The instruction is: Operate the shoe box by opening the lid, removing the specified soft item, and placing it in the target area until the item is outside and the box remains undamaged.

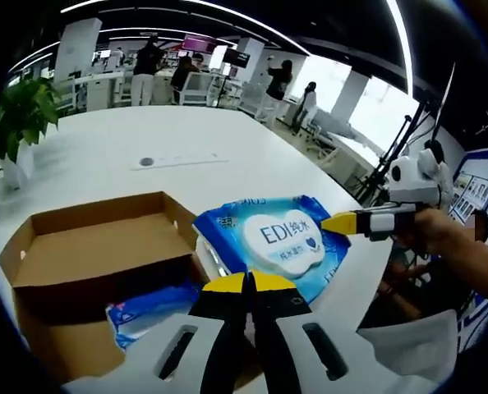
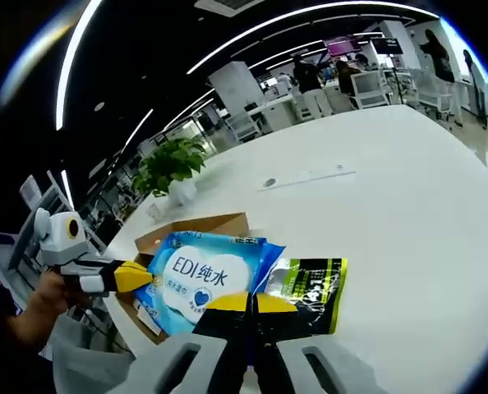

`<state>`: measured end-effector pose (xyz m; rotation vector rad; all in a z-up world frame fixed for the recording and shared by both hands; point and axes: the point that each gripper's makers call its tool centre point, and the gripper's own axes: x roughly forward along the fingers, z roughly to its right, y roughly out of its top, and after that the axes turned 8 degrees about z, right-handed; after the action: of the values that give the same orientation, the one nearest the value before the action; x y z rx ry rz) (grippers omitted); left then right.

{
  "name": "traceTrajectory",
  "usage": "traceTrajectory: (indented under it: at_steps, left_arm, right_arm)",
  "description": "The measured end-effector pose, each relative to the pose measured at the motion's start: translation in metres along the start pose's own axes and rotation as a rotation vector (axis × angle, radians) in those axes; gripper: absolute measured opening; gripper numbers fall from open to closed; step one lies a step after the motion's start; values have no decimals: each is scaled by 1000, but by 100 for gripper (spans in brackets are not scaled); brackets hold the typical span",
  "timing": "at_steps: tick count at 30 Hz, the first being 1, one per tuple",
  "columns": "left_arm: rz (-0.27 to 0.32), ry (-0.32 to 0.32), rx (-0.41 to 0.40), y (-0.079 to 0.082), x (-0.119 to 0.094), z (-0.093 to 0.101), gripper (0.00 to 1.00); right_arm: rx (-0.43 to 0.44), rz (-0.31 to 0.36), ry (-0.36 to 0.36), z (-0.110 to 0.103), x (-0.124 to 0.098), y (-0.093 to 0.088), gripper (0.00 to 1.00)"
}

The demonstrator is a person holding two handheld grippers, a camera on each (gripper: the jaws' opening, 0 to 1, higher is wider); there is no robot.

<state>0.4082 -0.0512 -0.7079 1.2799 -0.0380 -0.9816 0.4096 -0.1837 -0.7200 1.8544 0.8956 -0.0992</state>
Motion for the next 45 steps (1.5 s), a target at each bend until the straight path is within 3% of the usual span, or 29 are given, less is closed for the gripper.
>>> traceTrajectory:
  at_steps: [14, 23, 37, 45]
  left_arm:
    - [-22, -22, 15, -6, 36, 11, 0]
    - [-68, -4, 72, -20, 65, 3, 0]
    - [-127, 27, 130, -36, 84, -13, 0]
    - [-171, 53, 266, -46, 92, -19, 0]
  right_arm:
    - [-11, -5, -46, 36, 3, -1, 0]
    - [-30, -21, -75, 60, 17, -5, 0]
    - [-61, -34, -119, 81, 40, -13, 0]
    - [-97, -56, -147, 89, 51, -24, 0]
